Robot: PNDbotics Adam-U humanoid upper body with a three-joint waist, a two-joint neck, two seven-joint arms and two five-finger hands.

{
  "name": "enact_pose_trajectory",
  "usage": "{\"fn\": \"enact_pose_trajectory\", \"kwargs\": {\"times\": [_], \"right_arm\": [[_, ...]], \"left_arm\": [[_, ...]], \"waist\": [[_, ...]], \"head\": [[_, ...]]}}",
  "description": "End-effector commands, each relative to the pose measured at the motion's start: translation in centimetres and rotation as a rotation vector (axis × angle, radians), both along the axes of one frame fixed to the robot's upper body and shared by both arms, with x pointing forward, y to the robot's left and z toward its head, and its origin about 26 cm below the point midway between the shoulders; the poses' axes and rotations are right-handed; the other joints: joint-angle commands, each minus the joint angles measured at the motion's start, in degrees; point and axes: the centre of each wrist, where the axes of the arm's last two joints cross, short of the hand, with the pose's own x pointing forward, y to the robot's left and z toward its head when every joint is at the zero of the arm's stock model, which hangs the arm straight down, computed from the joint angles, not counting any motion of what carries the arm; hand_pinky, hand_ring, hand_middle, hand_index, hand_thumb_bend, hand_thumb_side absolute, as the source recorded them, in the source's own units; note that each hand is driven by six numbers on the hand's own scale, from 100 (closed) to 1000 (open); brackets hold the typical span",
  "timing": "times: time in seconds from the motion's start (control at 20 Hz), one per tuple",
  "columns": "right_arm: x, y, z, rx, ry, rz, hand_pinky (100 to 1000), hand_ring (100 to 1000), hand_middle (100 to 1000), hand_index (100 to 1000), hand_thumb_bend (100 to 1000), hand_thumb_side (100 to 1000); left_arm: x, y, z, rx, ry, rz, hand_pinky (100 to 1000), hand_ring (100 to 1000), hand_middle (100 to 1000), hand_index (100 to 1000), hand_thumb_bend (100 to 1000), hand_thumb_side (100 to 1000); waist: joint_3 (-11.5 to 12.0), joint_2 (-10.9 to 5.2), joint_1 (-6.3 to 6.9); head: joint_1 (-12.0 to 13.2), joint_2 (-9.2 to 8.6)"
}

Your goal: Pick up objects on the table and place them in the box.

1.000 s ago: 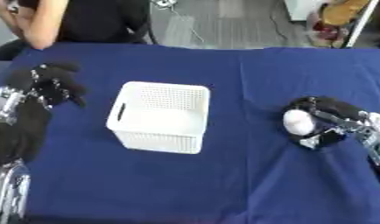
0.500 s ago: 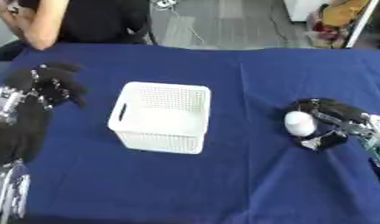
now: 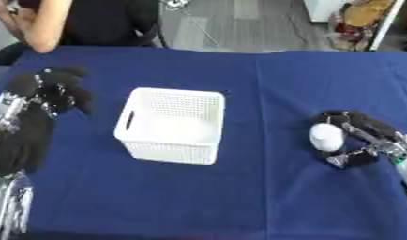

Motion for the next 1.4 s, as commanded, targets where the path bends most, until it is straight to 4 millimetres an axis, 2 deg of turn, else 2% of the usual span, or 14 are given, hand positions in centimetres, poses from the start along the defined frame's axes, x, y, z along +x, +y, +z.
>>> {"fn": "enact_pose_trajectory", "kwargs": {"times": [0.05, 0.3, 0.65, 1.0, 1.25, 1.4], "right_arm": [[-0.3, -1.7, 2.9, 0.081, -0.042, 0.084, 494, 681, 357, 509, 100, 100], [-0.6, -2.5, 4.0, 0.28, 0.038, 0.091, 490, 681, 354, 507, 100, 100], [-0.7, -2.9, 4.9, 0.314, 0.112, 0.126, 492, 683, 354, 507, 100, 100], [-0.6, -2.8, 4.8, 0.33, 0.139, 0.138, 487, 681, 352, 505, 100, 100], [0.2, -1.2, 5.4, 0.34, 0.139, 0.188, 438, 638, 344, 494, 100, 100], [1.1, 1.0, 6.5, 0.346, 0.123, 0.254, 425, 625, 343, 492, 100, 100]], "left_arm": [[-0.1, 0.0, 0.7, 0.009, -0.021, -0.002, 478, 563, 729, 697, 120, 966], [-0.1, 0.0, 0.6, 0.008, -0.019, -0.001, 478, 563, 729, 697, 120, 966], [-0.1, 0.0, 0.6, 0.008, -0.02, -0.001, 479, 563, 729, 697, 119, 966], [-0.1, 0.0, 0.6, 0.008, -0.019, 0.0, 478, 563, 729, 697, 120, 966], [-0.1, 0.0, 0.6, 0.008, -0.017, -0.002, 479, 563, 729, 697, 119, 966], [-0.1, -0.1, 0.6, 0.008, -0.015, -0.005, 479, 563, 730, 697, 119, 966]], "waist": [[-0.19, -0.92, -0.14], [-0.35, -1.13, -0.13], [-0.4, -1.05, -0.05], [-0.33, -1.06, -0.09], [-0.24, -1.18, -0.04], [-0.01, -1.31, 0.05]], "head": [[0.77, -0.79], [1.02, -0.97], [1.13, -0.89], [1.14, -0.79], [0.94, -0.76], [0.46, -0.69]]}}
